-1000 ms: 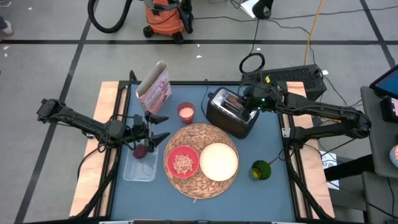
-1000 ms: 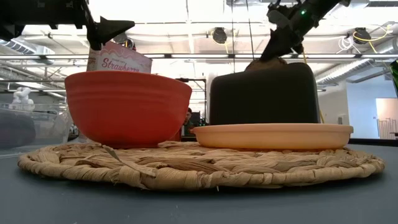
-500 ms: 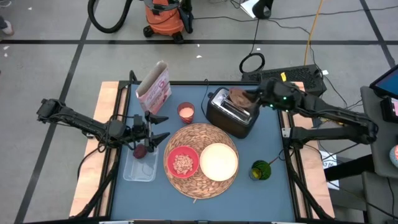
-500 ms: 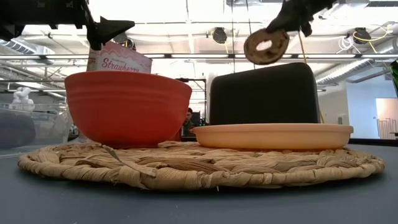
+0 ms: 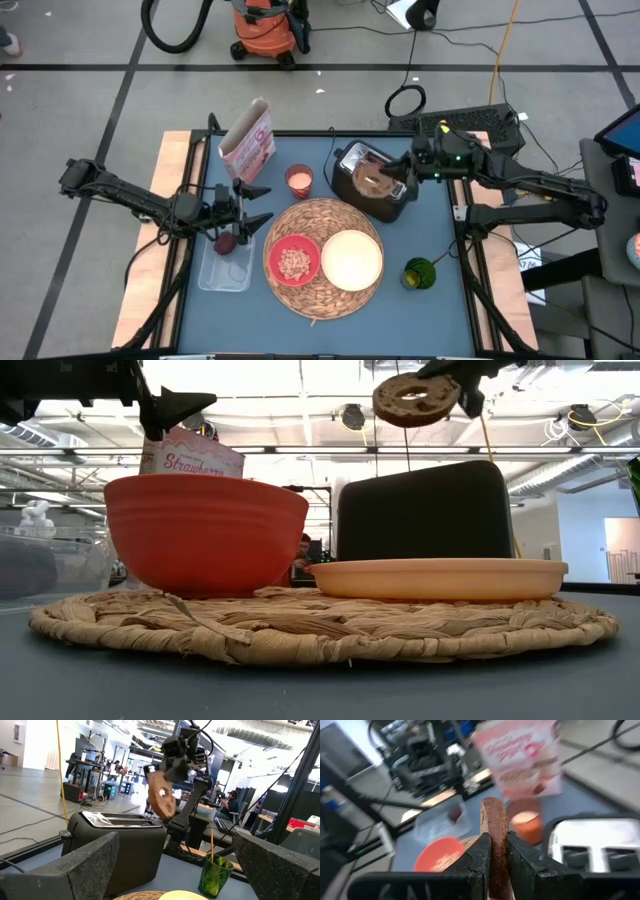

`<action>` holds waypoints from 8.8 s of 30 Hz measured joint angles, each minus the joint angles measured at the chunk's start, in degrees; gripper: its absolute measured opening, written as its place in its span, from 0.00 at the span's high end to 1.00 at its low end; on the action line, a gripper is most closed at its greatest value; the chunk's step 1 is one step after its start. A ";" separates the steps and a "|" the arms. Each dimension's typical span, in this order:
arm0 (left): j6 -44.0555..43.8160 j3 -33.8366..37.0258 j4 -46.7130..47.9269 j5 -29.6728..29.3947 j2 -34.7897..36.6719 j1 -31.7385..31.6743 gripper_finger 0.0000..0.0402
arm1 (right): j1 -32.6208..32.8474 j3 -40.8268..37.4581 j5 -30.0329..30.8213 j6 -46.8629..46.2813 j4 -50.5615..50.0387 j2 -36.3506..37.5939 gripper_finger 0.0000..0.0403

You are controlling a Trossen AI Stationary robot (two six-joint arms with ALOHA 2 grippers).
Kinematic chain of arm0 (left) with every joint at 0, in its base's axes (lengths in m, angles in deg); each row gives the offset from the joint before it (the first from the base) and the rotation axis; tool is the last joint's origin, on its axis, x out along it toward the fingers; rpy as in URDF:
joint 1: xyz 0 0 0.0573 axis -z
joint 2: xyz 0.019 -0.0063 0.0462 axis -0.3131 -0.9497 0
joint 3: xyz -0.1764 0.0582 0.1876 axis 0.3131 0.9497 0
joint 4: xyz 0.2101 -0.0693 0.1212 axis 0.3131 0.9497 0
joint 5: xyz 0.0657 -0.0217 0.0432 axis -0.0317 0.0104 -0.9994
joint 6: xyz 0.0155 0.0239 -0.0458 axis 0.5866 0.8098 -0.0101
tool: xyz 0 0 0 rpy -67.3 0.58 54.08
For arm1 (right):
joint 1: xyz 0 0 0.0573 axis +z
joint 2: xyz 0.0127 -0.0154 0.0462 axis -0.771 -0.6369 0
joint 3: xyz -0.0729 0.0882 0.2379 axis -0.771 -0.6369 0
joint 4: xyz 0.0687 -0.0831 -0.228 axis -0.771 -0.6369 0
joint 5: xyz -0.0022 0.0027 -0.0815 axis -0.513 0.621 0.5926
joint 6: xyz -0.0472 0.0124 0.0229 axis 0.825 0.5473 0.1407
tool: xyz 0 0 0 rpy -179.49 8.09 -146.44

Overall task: Arrange a breakfast setting
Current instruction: Put the bagel from the toaster to the white plate, then put the apple from the transparent bin to the top left of the orange plate on the placemat

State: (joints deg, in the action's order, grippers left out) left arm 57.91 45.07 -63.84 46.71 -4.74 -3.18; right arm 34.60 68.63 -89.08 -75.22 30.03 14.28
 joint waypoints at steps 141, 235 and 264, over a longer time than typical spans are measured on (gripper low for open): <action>-71.83 -37.79 106.22 22.14 0.13 6.36 0.02 | 24.40 0.02 4.65 8.73 6.85 -35.15 0.34; -63.46 -34.45 114.23 23.95 -41.48 9.07 0.02 | 23.69 0.00 4.60 8.84 6.85 -35.18 0.34; -63.98 -34.62 114.40 24.30 -33.96 9.07 0.34 | 23.68 0.00 4.67 8.84 7.53 -35.18 0.34</action>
State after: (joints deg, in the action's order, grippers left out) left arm -6.06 10.45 50.56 71.02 -38.70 5.89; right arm 58.28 68.63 -84.41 -66.38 37.56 -20.90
